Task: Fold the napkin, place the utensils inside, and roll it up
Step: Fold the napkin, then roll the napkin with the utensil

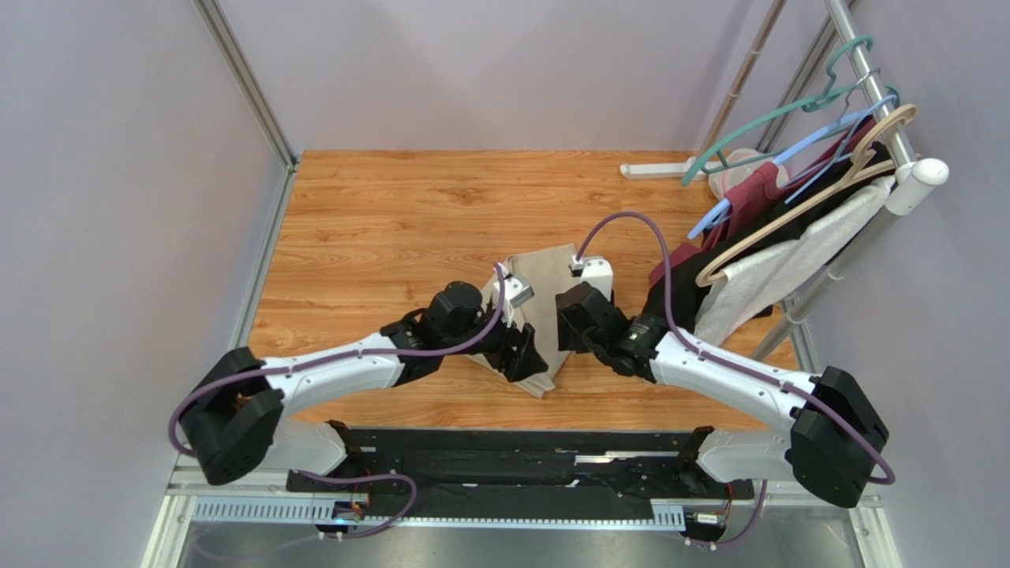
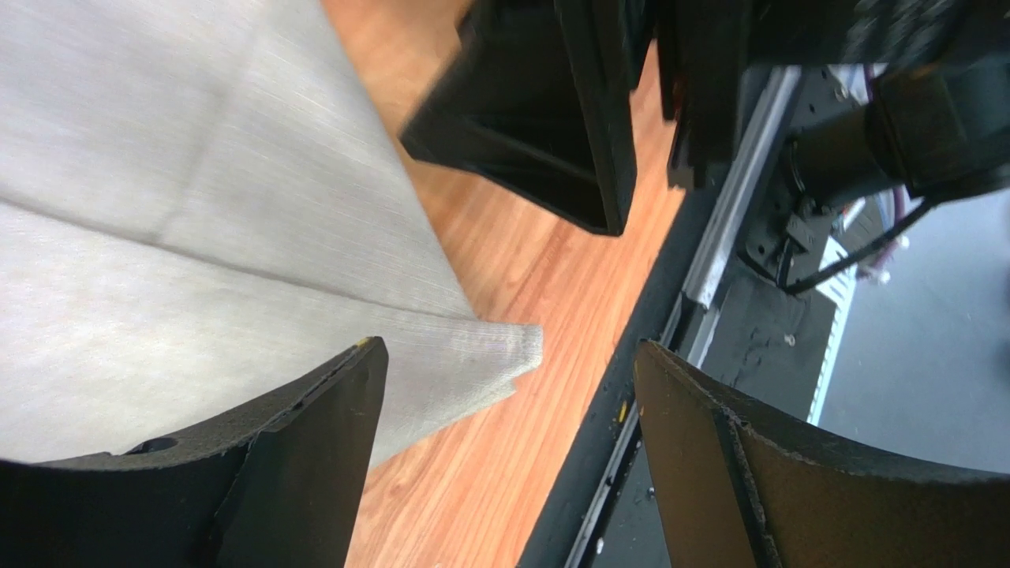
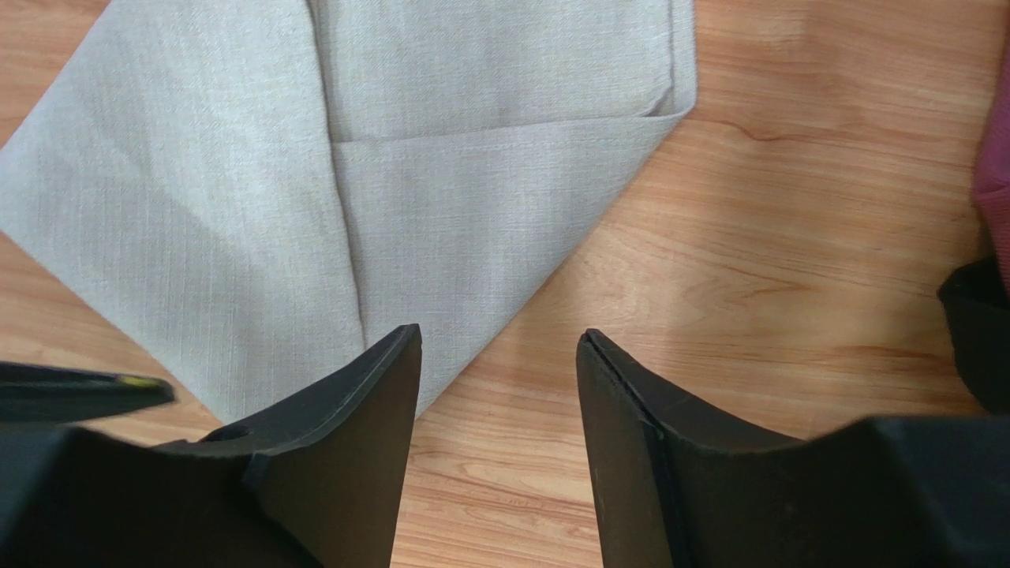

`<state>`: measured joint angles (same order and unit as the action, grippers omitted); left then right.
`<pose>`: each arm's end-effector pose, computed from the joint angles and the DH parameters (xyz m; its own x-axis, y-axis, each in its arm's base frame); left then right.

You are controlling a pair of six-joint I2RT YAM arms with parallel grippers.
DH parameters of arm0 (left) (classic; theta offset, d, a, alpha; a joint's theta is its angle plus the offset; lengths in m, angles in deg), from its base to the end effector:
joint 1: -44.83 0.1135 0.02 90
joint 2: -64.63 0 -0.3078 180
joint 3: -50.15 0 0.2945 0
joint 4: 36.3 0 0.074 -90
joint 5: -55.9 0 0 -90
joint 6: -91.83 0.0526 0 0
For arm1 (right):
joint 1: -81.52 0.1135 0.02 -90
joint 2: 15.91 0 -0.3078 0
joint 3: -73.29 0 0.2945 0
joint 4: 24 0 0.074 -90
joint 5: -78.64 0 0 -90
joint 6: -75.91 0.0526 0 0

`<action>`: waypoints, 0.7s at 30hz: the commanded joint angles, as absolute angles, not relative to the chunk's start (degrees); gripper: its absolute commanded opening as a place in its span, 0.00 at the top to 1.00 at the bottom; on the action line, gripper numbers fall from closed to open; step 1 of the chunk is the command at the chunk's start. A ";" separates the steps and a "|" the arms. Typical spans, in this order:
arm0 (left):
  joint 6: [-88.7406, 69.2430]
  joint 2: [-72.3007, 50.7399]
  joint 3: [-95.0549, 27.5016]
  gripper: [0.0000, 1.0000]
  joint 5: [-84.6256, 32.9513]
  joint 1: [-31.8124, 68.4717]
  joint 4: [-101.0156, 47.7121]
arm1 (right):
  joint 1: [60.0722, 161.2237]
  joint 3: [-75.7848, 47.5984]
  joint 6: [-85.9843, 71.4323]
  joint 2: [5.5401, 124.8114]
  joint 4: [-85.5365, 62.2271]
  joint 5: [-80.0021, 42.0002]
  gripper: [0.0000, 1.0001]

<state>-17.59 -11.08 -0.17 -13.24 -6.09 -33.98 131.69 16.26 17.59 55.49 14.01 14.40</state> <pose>0.1866 -0.2595 0.2282 -0.5837 0.2259 -0.7799 0.7741 0.4448 -0.4505 0.1977 0.2013 0.2360 -0.7057 -0.1077 -0.7003 -0.1775 0.9837 0.0276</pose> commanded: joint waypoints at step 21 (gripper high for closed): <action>-37.72 -10.16 11.06 0.29 -10.29 30.15 -35.88 | 144.80 16.63 5.86 58.10 -0.65 2.88 0.50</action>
